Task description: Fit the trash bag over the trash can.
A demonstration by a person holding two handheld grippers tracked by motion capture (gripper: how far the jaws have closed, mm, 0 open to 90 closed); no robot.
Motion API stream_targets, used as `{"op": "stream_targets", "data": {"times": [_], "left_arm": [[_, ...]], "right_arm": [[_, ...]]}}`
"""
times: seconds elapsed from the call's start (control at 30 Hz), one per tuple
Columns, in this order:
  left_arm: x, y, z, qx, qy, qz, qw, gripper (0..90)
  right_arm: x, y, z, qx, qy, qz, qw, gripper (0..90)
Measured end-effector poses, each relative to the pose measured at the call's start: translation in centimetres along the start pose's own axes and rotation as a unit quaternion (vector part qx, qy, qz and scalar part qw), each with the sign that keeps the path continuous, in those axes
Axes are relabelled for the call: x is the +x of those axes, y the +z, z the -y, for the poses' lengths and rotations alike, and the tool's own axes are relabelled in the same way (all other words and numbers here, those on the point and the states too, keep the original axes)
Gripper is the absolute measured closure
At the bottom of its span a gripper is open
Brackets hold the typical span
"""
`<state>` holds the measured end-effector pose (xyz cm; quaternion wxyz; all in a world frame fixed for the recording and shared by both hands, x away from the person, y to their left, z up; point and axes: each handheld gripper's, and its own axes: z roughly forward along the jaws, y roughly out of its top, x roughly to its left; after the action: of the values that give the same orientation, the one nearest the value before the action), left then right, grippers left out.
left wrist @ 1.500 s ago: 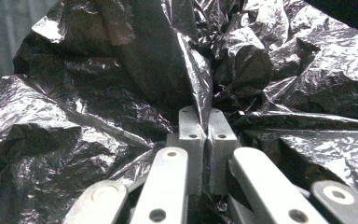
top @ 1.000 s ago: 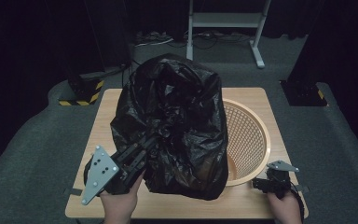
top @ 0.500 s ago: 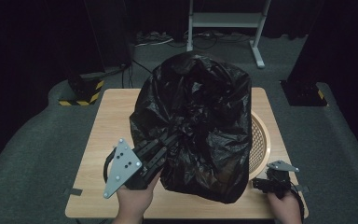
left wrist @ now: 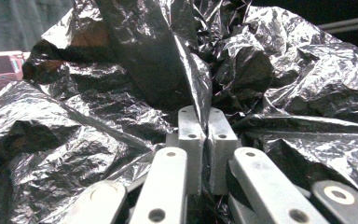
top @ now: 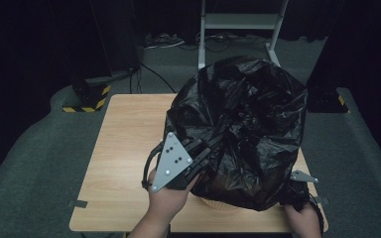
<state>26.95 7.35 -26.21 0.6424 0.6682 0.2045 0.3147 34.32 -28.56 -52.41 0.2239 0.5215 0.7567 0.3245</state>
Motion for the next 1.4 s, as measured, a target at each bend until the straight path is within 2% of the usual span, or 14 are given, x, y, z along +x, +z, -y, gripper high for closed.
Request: {"op": "stream_targets", "data": {"times": [0.17, 0.43, 0.57, 0.63, 0.73, 0.87, 0.97, 1.07, 1.2, 1.4], "left_arm": [[0.0, 1.1, 0.0, 0.009, 0.0, 0.005, 0.9999, 86.2], [0.2, 2.0, -0.2, 0.007, -0.006, 0.012, 0.9999, 84.7], [0.2, 2.4, -0.3, 0.005, -0.005, 0.019, 0.9998, 80.8], [0.2, 2.6, -0.4, -0.002, -0.005, 0.025, 0.9997, 75.5], [0.3, 2.5, -0.4, -0.018, -0.008, 0.015, 0.9997, 58.2], [0.6, 1.7, -0.4, -0.042, -0.014, 0.002, 0.999, 50.3], [1.2, 0.8, -0.2, -0.048, -0.016, -0.016, 0.9986, 50.0], [2.2, -0.4, 0.5, -0.043, -0.018, -0.04, 0.9981, 49.6], [3.8, -1.7, 2.2, -0.028, -0.034, -0.068, 0.9967, 49.7], [5.8, -2.4, 4.5, 0.004, -0.047, -0.096, 0.9943, 49.8]], "right_arm": [[0.0, 0.0, 0.0, 0.0, 0.0, 0.0, 1.0, 12.6], [0.0, 0.0, 0.0, 0.0, 0.001, -0.001, 1.0, 12.6], [0.0, 0.0, 0.0, 0.0, 0.0, -0.001, 1.0, 12.6], [0.0, 0.0, 0.0, 0.0, -0.001, -0.001, 1.0, 12.6], [0.0, 0.0, 0.0, 0.0, -0.002, -0.001, 1.0, 12.6], [0.0, 0.0, 0.0, 0.0, -0.001, -0.001, 1.0, 12.6], [0.0, 0.0, 0.0, 0.0, -0.002, -0.001, 1.0, 12.6], [0.0, 0.0, 0.0, 0.0, -0.002, -0.001, 1.0, 12.6], [0.0, 0.0, 0.0, 0.0, -0.001, -0.001, 1.0, 12.6], [-0.2, -0.1, 0.1, -0.004, 0.0, -0.007, 1.0, 14.7]]}}
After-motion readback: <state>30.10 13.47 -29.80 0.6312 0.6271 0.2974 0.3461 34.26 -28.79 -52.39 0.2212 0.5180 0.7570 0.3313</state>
